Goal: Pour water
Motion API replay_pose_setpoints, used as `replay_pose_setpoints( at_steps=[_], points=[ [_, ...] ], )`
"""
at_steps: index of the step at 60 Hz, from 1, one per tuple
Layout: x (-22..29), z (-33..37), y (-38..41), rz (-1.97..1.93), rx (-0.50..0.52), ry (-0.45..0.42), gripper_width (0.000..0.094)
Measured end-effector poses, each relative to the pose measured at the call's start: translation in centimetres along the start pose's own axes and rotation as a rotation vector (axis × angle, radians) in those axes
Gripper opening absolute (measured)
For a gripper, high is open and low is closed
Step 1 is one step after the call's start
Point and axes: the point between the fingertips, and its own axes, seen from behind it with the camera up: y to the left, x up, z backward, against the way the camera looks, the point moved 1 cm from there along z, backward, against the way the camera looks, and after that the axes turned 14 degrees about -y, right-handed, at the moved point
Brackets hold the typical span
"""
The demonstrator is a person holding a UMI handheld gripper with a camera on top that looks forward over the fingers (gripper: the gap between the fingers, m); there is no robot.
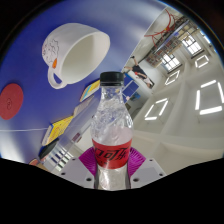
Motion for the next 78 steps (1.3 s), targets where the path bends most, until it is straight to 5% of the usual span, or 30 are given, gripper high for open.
replay_pose_setpoints(
  at_steps=[21,35,55,56,63,74,78],
  points=[
    [-9.6,5.2,-6.6,-1.192,-0.335,0.138,0.0349],
    [-4.0,5.4,2.9,-2.016,-0.267,0.188,0.0350],
    [7.2,5.1,14.7,-2.313,-0.088,0.314,0.0356],
    [6.5,4.8,14.6,-2.303,-0.185,0.276,0.0351],
    [6.3,5.7,14.6,-2.300,-0.228,0.282,0.0373],
    [7.0,5.9,15.3,-2.321,-0.175,0.332,0.0582],
    [7.8,6.3,16.1,-2.339,-0.096,0.386,0.0871]
  ],
)
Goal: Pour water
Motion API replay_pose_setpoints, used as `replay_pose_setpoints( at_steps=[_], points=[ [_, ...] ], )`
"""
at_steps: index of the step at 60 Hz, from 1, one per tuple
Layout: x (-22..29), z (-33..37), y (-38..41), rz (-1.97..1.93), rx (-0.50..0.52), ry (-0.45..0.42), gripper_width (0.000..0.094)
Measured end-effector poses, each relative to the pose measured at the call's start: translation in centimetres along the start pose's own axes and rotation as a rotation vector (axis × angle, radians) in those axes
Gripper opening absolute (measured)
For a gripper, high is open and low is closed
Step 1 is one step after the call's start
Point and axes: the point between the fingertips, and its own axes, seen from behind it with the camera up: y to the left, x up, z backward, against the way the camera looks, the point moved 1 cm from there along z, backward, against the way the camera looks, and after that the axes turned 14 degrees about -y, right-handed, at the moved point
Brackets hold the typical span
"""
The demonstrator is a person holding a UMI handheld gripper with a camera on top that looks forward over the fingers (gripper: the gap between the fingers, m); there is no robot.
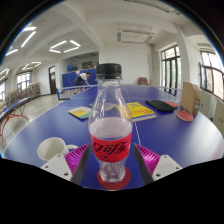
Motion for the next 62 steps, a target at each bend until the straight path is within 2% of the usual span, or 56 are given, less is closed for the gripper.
replay_pose_setpoints(
  at_steps=[3,7,17,32,42,49,62],
  points=[
    [-0.2,1.5,-0.1,0.001,-0.016,0.037,0.0820],
    [0.7,3.6,-0.7,0.027,-0.063,0.061,0.0869],
    [4.6,12.3,1.1,0.092,-0.080,0.079,0.0849],
    [7.0,29.3,5.0,0.073,-0.123,0.108,0.0852],
    [6.7,37.7,7.7,0.067,-0.130,0.119,0.0853],
    [6.3,42.1,8.8,0.083,-0.139,0.114,0.0850],
    [7.3,45.7,9.0,0.084,-0.160,0.079,0.0847]
  ],
)
